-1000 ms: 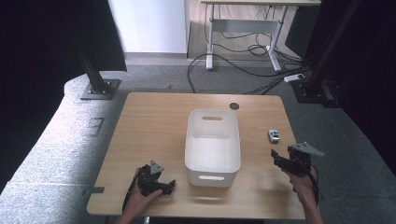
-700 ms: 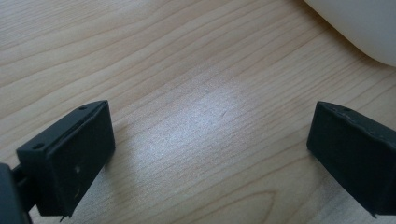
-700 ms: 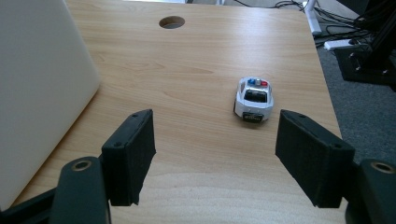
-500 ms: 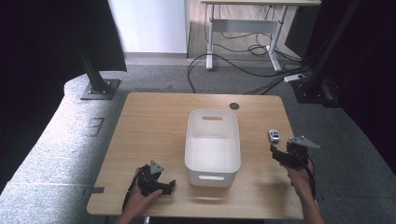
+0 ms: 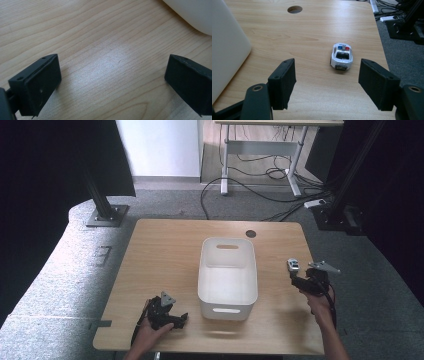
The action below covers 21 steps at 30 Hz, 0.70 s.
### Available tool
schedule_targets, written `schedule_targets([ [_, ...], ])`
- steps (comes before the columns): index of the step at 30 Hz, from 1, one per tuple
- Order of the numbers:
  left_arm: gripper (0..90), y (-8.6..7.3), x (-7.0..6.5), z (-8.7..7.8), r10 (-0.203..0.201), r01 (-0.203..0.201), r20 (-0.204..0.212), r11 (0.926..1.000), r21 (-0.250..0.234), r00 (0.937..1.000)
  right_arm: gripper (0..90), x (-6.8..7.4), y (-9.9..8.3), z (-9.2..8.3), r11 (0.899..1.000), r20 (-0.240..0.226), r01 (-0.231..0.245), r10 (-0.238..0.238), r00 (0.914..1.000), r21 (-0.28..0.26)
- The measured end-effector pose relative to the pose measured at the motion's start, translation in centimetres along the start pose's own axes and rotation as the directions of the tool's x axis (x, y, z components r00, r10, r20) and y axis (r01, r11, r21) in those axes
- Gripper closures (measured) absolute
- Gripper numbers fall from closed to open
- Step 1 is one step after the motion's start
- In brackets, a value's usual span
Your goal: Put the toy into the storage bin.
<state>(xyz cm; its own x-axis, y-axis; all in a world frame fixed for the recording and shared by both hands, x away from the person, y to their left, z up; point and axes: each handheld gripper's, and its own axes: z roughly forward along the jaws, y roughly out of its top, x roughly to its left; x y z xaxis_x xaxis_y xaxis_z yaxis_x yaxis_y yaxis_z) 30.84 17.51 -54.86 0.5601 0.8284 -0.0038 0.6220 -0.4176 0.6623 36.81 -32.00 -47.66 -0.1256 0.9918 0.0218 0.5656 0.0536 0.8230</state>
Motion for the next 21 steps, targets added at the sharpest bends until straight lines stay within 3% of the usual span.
schedule_targets([
  [21, 0.6, 0.0, 0.0, 0.0, 0.000, 0.000, 0.000, 1.0000, 0.001, 1.0000, 30.2, 0.2, 1.5, 1.1, 1.000, 0.015, -0.003, 0.002, 0.9999, 0.015],
])
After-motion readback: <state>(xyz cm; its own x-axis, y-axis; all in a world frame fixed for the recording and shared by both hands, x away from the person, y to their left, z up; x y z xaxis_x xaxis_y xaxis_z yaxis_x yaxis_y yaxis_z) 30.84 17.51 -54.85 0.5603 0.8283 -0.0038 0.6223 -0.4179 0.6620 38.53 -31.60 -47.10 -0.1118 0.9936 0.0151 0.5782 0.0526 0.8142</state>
